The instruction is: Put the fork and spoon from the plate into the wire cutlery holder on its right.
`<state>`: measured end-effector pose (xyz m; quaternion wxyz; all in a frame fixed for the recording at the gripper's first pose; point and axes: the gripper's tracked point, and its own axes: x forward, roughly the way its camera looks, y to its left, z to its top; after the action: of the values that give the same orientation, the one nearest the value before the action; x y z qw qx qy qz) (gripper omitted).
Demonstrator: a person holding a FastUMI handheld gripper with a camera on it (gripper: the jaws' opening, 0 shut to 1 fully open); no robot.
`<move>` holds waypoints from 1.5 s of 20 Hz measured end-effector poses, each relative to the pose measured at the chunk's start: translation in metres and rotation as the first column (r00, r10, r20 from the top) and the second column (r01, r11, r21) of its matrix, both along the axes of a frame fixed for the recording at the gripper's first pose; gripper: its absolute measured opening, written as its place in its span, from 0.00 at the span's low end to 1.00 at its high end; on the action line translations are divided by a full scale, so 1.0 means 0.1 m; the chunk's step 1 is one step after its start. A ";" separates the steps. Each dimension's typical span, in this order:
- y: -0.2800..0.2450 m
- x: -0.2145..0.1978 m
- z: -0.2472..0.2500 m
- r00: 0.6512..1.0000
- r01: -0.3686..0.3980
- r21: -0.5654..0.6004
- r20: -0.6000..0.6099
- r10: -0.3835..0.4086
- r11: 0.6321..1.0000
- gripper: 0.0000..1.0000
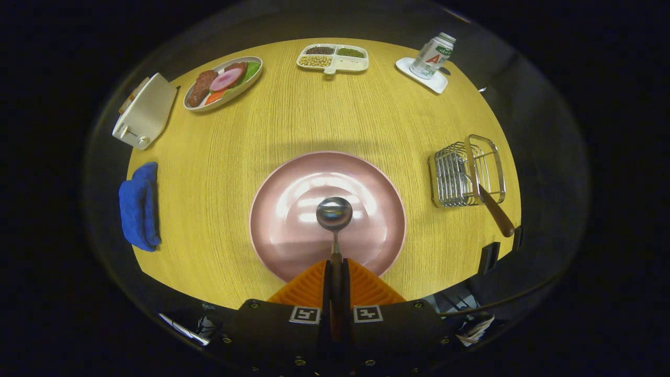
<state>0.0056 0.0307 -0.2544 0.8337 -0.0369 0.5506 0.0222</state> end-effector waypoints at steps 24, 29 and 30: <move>-0.76 0.22 0.86 0.976 0.172 -0.002 0.134 -0.170 0.985 0.09; -1.00 0.31 0.97 0.962 0.230 0.008 0.148 -0.229 0.973 0.09; -1.04 0.32 0.99 0.959 0.238 0.012 0.153 -0.237 0.971 0.09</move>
<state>0.0380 -0.0735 -0.1549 0.8701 0.0251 0.4853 -0.0825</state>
